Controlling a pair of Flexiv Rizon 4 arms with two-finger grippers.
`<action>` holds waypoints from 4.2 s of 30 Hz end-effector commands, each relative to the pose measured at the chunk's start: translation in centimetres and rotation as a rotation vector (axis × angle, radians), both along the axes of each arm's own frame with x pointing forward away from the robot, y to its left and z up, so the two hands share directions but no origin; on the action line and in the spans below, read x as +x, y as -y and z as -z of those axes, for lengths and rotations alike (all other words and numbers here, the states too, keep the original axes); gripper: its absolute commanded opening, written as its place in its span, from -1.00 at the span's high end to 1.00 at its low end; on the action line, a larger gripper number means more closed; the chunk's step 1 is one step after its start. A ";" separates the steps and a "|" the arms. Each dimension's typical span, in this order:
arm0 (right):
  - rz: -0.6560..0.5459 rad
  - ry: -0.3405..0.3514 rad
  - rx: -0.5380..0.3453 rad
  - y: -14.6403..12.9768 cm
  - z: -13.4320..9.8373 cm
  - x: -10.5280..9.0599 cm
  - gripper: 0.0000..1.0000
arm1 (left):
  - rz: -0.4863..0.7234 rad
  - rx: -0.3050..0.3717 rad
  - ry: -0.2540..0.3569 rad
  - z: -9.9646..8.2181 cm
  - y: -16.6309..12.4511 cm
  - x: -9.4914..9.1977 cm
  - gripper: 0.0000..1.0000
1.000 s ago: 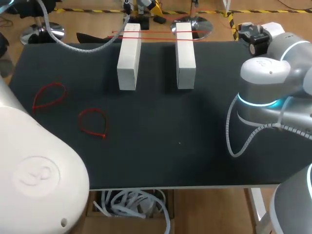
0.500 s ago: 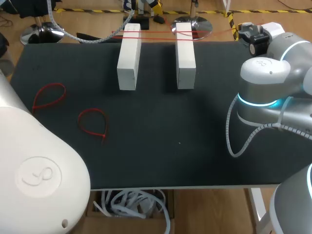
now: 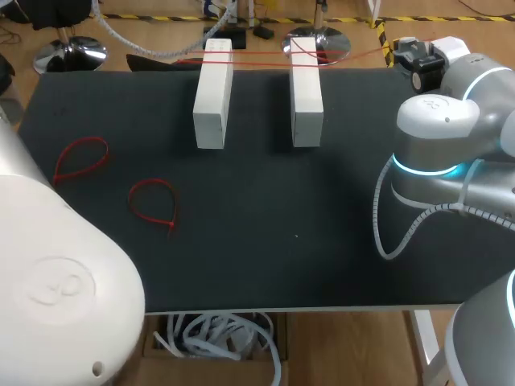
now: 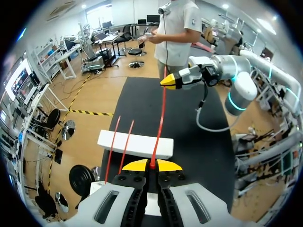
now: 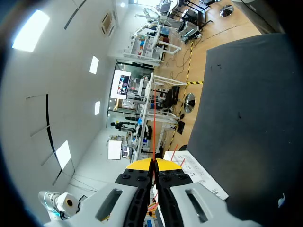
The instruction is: Grab the tape and strap the tape.
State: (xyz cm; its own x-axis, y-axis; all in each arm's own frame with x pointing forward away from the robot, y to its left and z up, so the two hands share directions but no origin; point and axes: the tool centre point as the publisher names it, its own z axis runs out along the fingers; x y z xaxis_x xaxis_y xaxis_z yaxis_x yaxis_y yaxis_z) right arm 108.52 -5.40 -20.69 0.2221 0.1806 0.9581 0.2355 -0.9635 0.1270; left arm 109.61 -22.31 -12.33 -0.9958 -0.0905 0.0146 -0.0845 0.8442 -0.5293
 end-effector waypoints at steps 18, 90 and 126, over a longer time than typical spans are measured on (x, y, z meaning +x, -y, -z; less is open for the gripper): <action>-0.002 -0.005 -0.002 0.0 -0.1 0.0 1.00 | -0.003 0.260 -0.071 2.8 1.7 -1.1 1.00; -0.002 0.001 -0.165 1.0 -0.6 0.6 1.00 | -0.028 0.362 -0.051 1.7 4.1 -1.9 1.00; -0.413 0.059 -1.472 1.7 -1.5 1.5 1.00 | -0.028 0.362 -0.051 1.7 4.1 -1.9 1.00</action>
